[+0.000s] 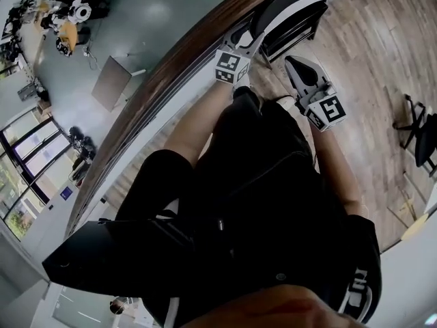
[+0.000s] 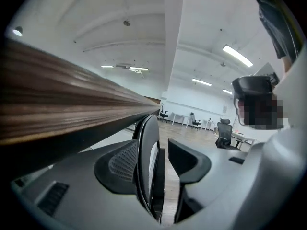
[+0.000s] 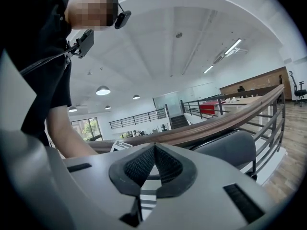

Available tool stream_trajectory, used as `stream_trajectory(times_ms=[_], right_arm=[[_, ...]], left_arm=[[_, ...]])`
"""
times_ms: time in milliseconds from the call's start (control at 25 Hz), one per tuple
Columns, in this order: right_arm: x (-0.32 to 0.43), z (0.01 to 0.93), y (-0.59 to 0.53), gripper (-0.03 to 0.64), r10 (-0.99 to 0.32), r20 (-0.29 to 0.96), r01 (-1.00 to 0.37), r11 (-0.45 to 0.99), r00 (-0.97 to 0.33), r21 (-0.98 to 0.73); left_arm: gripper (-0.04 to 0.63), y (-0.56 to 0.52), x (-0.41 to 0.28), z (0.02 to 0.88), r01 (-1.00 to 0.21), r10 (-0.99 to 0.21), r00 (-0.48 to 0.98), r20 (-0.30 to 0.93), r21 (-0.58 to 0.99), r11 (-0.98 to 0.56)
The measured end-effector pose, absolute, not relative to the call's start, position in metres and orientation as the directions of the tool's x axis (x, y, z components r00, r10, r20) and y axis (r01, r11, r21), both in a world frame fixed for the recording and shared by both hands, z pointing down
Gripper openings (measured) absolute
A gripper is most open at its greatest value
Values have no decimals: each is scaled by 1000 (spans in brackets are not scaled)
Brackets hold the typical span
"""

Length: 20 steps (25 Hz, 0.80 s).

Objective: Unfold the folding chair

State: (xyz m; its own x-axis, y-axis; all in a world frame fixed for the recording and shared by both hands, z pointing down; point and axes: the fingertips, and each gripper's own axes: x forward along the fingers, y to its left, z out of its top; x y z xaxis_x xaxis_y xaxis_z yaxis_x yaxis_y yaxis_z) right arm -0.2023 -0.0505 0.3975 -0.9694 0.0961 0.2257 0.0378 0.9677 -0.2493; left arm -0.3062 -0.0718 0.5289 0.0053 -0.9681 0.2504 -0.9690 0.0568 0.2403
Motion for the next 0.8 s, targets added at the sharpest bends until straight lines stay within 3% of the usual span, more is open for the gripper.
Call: stream_trajectory(times_ms=[800], right_arm=[[-183,429,-58,8,-6,289,-92,954,-957,-285]], left_arm=[[206,-125,-325,588,-965,-941,93,325,262,-5]])
